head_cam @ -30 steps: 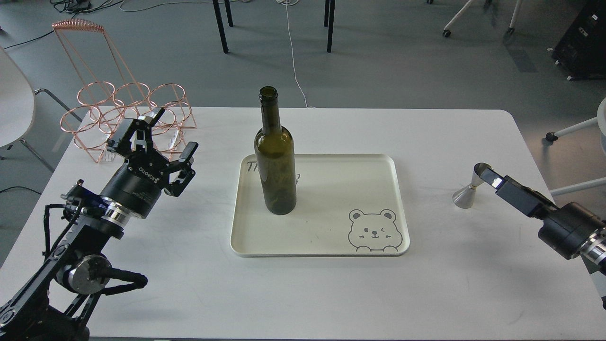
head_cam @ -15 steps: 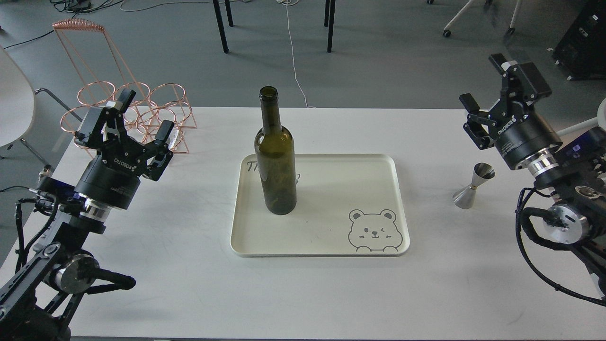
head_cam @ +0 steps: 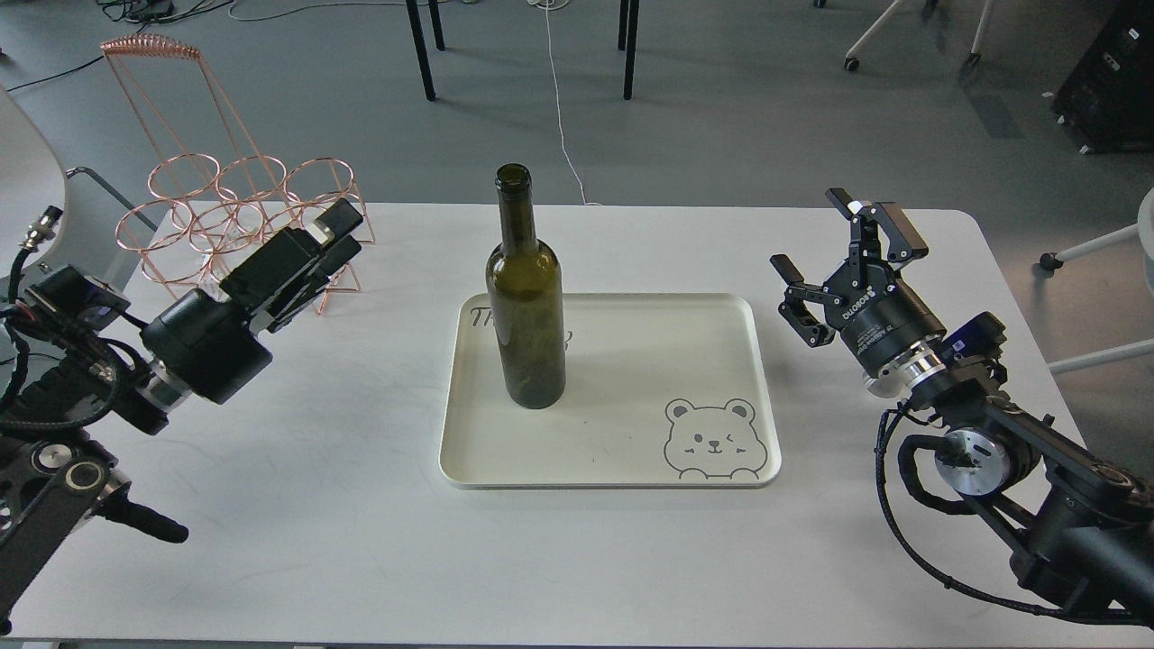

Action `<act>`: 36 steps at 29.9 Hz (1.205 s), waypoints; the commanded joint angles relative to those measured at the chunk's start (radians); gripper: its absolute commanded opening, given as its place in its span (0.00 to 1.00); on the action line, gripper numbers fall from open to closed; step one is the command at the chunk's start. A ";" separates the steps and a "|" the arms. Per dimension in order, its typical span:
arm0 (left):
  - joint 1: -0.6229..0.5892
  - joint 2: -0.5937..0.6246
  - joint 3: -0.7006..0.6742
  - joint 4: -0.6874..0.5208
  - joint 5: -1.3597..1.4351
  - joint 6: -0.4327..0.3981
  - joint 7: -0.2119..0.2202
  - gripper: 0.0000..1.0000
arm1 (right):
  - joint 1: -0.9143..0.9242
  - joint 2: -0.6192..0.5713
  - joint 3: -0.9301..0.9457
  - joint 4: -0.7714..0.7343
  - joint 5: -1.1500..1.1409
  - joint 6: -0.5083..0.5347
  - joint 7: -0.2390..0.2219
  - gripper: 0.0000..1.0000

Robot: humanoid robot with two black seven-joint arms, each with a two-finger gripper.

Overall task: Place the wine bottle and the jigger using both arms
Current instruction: 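Reach the left gripper toward the neck of the green wine bottle, then close the left gripper around the bottle neck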

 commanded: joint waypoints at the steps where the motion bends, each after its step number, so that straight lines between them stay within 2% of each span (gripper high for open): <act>1: -0.039 0.041 0.007 -0.023 0.262 0.038 0.000 0.98 | -0.009 -0.005 0.002 0.000 -0.005 -0.002 0.000 0.98; 6: -0.211 0.074 0.134 -0.007 0.497 0.127 0.000 0.98 | -0.015 -0.004 0.002 0.000 -0.006 -0.002 0.000 0.98; 12: -0.349 0.081 0.249 0.026 0.545 0.135 0.000 0.98 | -0.015 -0.004 0.005 0.000 -0.006 -0.002 0.000 0.98; 20: -0.444 0.051 0.337 0.081 0.574 0.133 0.000 0.98 | -0.015 -0.005 0.005 0.003 -0.006 -0.002 0.000 0.98; 36: -0.525 -0.072 0.418 0.161 0.603 0.132 0.000 0.97 | -0.015 -0.005 0.006 0.002 -0.006 -0.006 0.000 0.98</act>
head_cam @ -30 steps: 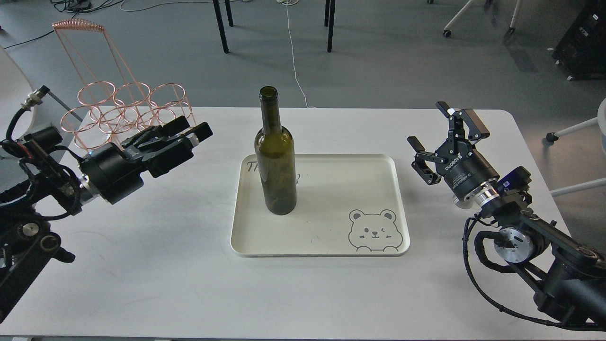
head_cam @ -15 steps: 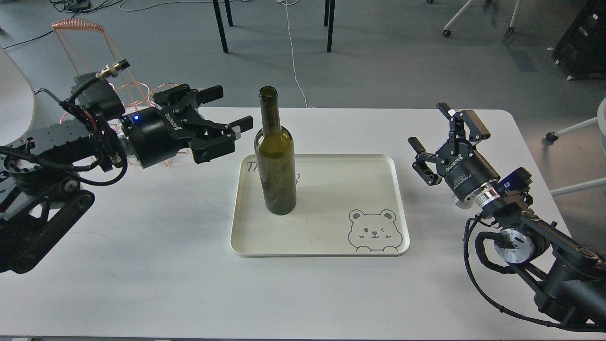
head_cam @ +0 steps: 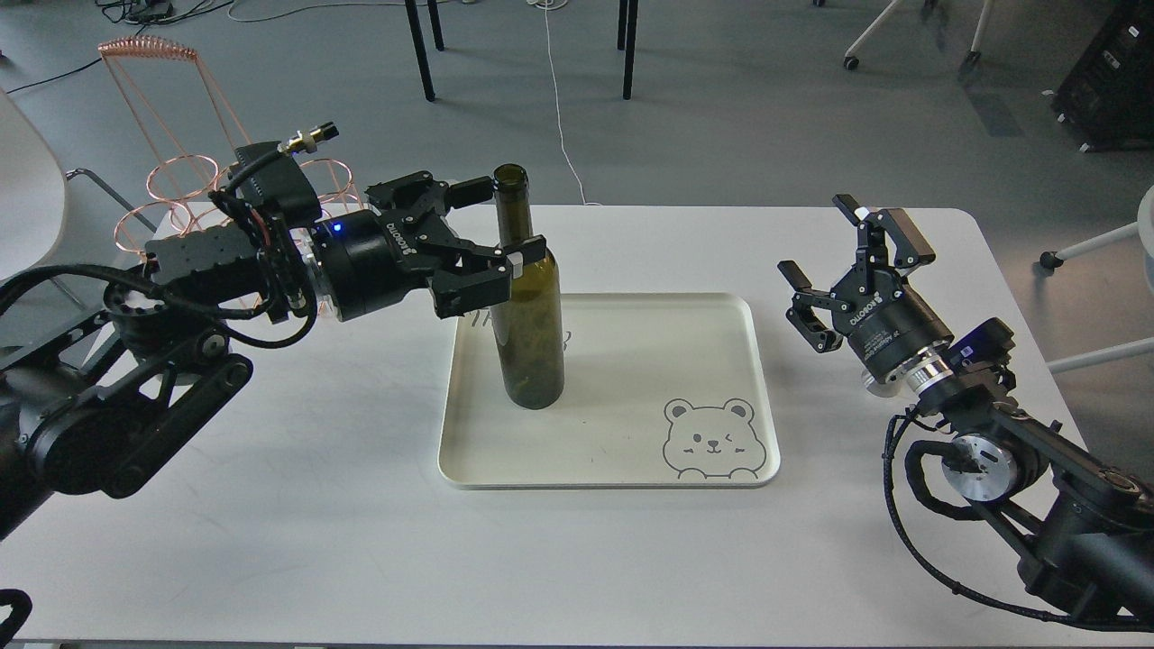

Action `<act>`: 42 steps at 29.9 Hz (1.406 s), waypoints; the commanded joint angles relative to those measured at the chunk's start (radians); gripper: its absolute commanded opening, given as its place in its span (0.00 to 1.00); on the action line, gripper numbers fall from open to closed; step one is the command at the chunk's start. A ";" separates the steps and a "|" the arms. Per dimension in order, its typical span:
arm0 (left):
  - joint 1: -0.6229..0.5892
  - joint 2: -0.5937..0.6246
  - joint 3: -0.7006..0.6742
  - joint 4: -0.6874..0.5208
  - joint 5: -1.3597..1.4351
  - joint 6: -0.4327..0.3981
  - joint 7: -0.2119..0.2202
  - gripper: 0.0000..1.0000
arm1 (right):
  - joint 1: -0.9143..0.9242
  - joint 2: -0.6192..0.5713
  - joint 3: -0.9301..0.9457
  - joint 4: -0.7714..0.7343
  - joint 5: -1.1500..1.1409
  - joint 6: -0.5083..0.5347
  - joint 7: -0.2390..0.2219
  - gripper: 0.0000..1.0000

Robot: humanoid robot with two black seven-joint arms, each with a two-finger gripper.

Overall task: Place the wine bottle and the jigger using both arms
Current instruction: 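Close the left gripper around the bottle neck, then lift the bottle with the left gripper and carry it over the copper rack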

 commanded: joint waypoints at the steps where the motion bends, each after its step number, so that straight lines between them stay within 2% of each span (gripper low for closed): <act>1: -0.015 -0.023 0.009 0.007 0.033 0.000 0.000 0.96 | -0.002 0.001 0.000 -0.001 0.000 -0.003 0.000 0.98; 4: -0.021 -0.041 0.009 0.011 0.035 0.000 0.000 0.94 | -0.012 0.001 0.001 0.000 0.000 -0.003 0.000 0.98; 6: -0.023 -0.044 0.009 0.020 0.035 0.000 0.000 0.85 | -0.014 0.001 0.000 0.001 0.000 -0.003 0.000 0.98; 7: -0.024 -0.046 0.012 0.020 0.035 0.000 0.000 0.79 | -0.015 0.001 0.000 0.001 0.000 -0.003 0.000 0.98; 9: -0.024 -0.047 0.019 0.022 0.035 0.003 0.000 0.52 | -0.017 0.001 0.000 0.001 0.000 -0.003 0.000 0.98; 10: -0.024 -0.046 0.022 0.022 0.035 0.003 0.000 0.43 | -0.020 0.001 0.000 0.001 0.000 -0.003 0.000 0.98; 22: -0.023 -0.047 0.022 0.024 0.035 0.023 0.000 0.32 | -0.026 0.004 0.000 0.002 0.000 -0.003 0.000 0.98; 25: -0.023 -0.047 0.022 0.025 0.035 0.025 0.000 0.21 | -0.026 0.004 -0.002 0.002 0.000 -0.003 0.000 0.98; 27: -0.026 -0.047 0.022 0.025 0.035 0.023 0.000 0.17 | -0.026 0.005 -0.002 0.001 -0.001 -0.003 0.000 0.98; 32: -0.089 -0.027 0.019 0.024 0.027 0.023 0.000 0.17 | -0.026 0.007 -0.002 0.002 -0.001 -0.003 0.000 0.98; 37: -0.202 0.057 0.020 0.024 -0.096 -0.009 0.000 0.17 | -0.029 0.005 -0.002 0.002 -0.001 -0.007 0.000 0.98; 42: -0.284 0.193 0.022 0.071 -0.241 -0.087 0.000 0.17 | -0.029 0.004 -0.002 0.002 -0.001 -0.007 0.000 0.98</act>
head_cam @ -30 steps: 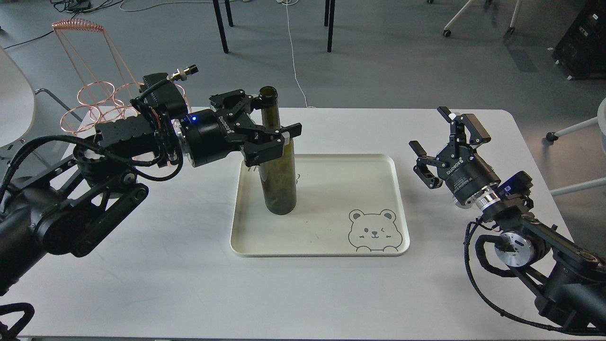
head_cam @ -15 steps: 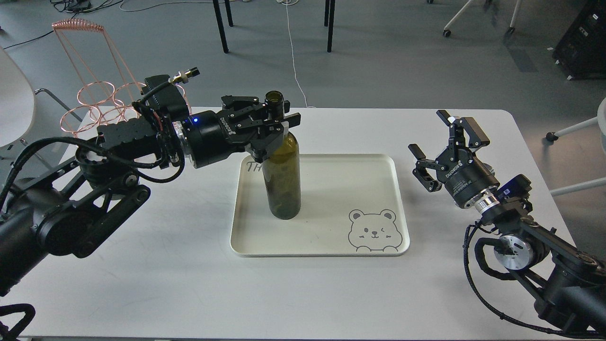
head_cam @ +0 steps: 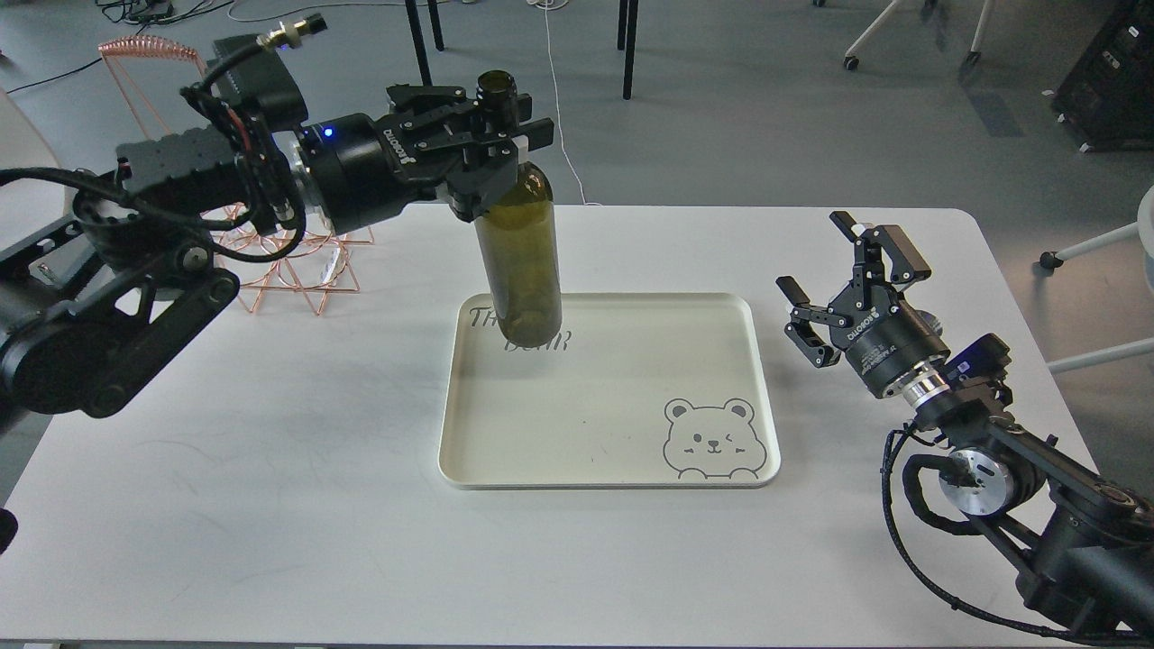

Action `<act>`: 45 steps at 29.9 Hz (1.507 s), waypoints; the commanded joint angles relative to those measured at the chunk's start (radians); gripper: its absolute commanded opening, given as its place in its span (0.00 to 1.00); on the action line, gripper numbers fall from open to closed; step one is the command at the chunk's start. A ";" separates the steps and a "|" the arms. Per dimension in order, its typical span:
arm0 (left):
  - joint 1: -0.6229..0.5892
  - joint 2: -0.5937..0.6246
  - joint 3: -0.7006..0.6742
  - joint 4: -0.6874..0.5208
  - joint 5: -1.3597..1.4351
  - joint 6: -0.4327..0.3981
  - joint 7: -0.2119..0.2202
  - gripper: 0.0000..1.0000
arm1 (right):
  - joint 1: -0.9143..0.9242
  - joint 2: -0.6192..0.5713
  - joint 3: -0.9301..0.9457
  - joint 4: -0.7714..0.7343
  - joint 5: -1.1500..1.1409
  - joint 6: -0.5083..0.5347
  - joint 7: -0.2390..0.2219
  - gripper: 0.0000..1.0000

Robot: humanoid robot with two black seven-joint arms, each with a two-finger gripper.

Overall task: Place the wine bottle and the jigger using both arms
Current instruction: 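Lift the bottle with the left gripper and carry it over the copper rack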

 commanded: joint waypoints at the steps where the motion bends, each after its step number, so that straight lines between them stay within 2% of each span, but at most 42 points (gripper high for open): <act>1: -0.049 0.096 0.002 0.051 -0.076 -0.040 0.000 0.17 | 0.000 -0.001 0.000 0.000 0.000 0.000 0.000 0.98; 12: -0.131 0.230 0.002 0.276 -0.085 -0.040 0.000 0.17 | -0.012 0.005 -0.001 -0.001 -0.018 0.000 0.000 0.98; 19: -0.131 0.225 0.004 0.393 -0.085 -0.018 0.000 0.17 | -0.014 0.006 -0.003 -0.001 -0.018 0.000 0.000 0.98; 27: -0.132 0.179 0.020 0.436 -0.085 -0.003 0.000 0.17 | -0.016 0.005 -0.003 -0.001 -0.018 0.000 0.000 0.98; 31: -0.140 0.155 0.063 0.486 -0.085 0.060 0.000 0.17 | -0.016 0.005 -0.003 -0.001 -0.018 0.000 0.000 0.98; 37: -0.175 0.150 0.134 0.538 -0.086 0.100 0.000 0.17 | -0.023 0.006 -0.001 -0.001 -0.018 0.000 0.000 0.98; 45: -0.175 0.149 0.152 0.551 -0.086 0.104 0.000 0.17 | -0.025 0.010 -0.003 -0.001 -0.018 0.000 0.000 0.98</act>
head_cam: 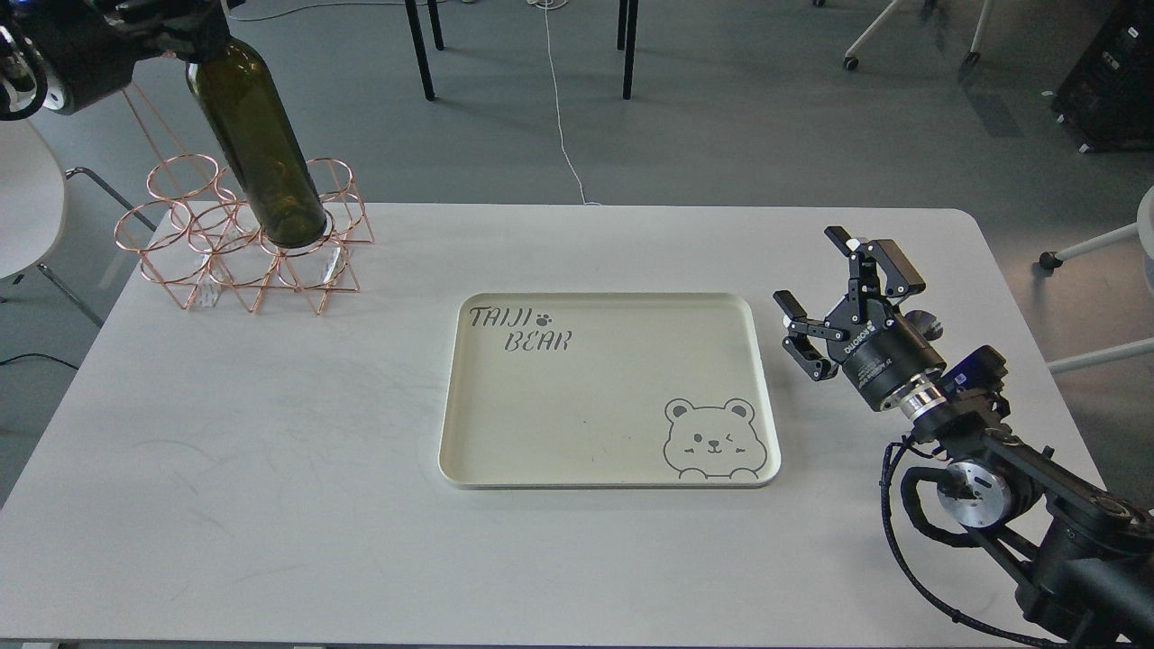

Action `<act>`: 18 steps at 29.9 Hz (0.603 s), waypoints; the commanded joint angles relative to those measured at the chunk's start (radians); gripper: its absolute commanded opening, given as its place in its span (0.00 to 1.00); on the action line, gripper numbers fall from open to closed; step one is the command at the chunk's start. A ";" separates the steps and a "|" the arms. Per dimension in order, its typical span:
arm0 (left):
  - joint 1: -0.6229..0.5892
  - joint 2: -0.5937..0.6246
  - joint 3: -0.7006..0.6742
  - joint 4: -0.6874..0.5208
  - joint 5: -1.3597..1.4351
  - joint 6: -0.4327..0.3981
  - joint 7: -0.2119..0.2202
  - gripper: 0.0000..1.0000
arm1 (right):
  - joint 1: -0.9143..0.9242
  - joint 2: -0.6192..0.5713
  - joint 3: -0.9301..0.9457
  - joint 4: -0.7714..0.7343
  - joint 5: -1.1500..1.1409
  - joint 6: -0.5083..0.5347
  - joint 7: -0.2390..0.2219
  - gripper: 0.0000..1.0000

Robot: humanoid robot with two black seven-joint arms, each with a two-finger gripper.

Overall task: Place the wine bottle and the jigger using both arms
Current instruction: 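Lift the bottle with the left gripper and carry it over the copper rack, then lower the bottle into a slot of the copper wire rack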

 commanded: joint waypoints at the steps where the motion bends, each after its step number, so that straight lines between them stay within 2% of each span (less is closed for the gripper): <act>1: 0.000 -0.001 0.013 0.000 0.000 0.003 0.000 0.17 | 0.000 0.000 -0.001 0.000 0.000 0.000 0.000 0.98; 15: 0.018 -0.024 0.022 0.000 0.000 0.004 0.000 0.18 | -0.008 0.000 -0.001 0.001 -0.005 0.000 0.000 0.98; 18: 0.023 -0.025 0.042 0.002 0.000 0.030 0.000 0.18 | -0.008 0.000 -0.003 0.001 -0.005 0.000 0.000 0.98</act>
